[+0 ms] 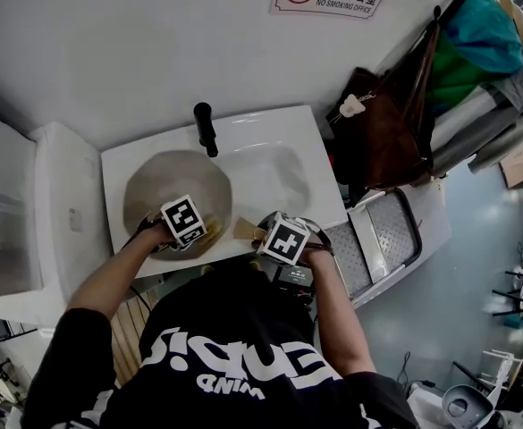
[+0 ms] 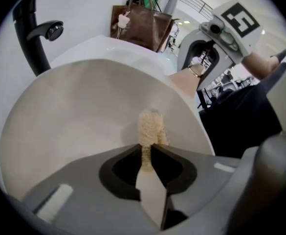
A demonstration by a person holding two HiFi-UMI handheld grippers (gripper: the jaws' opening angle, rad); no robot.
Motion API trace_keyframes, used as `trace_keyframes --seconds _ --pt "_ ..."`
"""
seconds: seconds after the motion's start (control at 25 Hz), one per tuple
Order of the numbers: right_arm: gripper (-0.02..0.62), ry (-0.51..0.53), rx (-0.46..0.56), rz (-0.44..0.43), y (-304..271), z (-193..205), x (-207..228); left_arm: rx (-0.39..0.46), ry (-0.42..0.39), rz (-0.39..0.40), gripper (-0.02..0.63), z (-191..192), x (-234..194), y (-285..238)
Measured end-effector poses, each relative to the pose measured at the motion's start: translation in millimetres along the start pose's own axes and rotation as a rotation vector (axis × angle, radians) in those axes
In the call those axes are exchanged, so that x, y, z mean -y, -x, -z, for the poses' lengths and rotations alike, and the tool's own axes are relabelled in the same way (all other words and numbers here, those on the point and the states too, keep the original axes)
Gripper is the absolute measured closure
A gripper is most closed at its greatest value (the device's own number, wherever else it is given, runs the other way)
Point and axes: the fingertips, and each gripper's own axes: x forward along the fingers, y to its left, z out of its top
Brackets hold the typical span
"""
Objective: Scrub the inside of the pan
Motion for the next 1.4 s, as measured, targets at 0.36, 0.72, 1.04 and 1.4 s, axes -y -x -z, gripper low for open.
trace_keyframes --seconds 0.36,0.72,1.04,1.4 --pt "0.431 -0.001 -0.019 0.003 -1.0 5.2 0.6 0.135 0.059 -0.094 0.548 -30.4 -37.7 -8.9" --pt "0.431 -0.005 -0.042 0.015 -2.4 11.3 2.2 0.214 0.065 -0.249 0.548 -49.5 -76.9 0.5" --pt "0.431 -0.005 -0.041 0.012 -3.2 12.2 2.4 0.312 0.065 -0.338 0.548 -68.5 -92.2 11.3" --pt "0.431 -0.010 -0.035 0.012 -1.8 12.0 1.0 0.276 0.092 -0.447 0.548 -56.4 -127.0 20.9"
